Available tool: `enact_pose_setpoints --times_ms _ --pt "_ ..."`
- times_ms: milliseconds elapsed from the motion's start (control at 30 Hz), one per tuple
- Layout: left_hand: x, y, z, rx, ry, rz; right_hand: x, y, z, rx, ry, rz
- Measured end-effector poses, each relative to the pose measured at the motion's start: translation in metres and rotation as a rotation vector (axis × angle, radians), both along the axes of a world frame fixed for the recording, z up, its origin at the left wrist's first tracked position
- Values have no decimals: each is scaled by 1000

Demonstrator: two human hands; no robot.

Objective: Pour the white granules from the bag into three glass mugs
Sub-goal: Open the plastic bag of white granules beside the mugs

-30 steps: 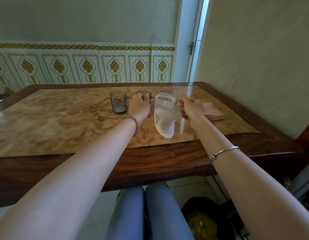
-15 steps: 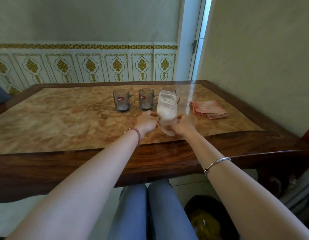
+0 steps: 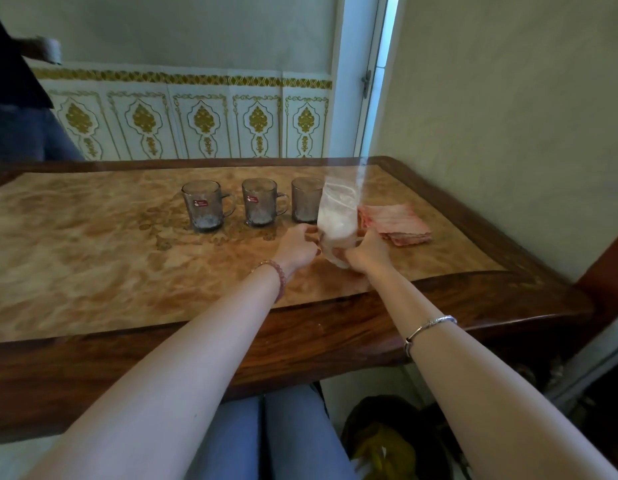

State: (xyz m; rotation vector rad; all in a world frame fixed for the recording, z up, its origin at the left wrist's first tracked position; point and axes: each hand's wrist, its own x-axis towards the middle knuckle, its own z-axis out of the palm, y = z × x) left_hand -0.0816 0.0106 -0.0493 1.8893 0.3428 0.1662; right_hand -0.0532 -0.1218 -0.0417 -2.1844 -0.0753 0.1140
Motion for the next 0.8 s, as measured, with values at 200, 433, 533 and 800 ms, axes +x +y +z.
enact_pose_setpoints --times_ms 200,433,533,800 --pt "33 -16 -1 -42 37 -10 29 -11 -4 15 -33 -90" --pt "56 -30 -5 -58 23 -80 53 -14 -12 21 -92 -199" --pt "61 -27 -7 -45 25 -117 54 -13 -13 51 -107 -243" --pt "49 -7 -2 -35 65 -65 30 3 -21 208 -176 -233"
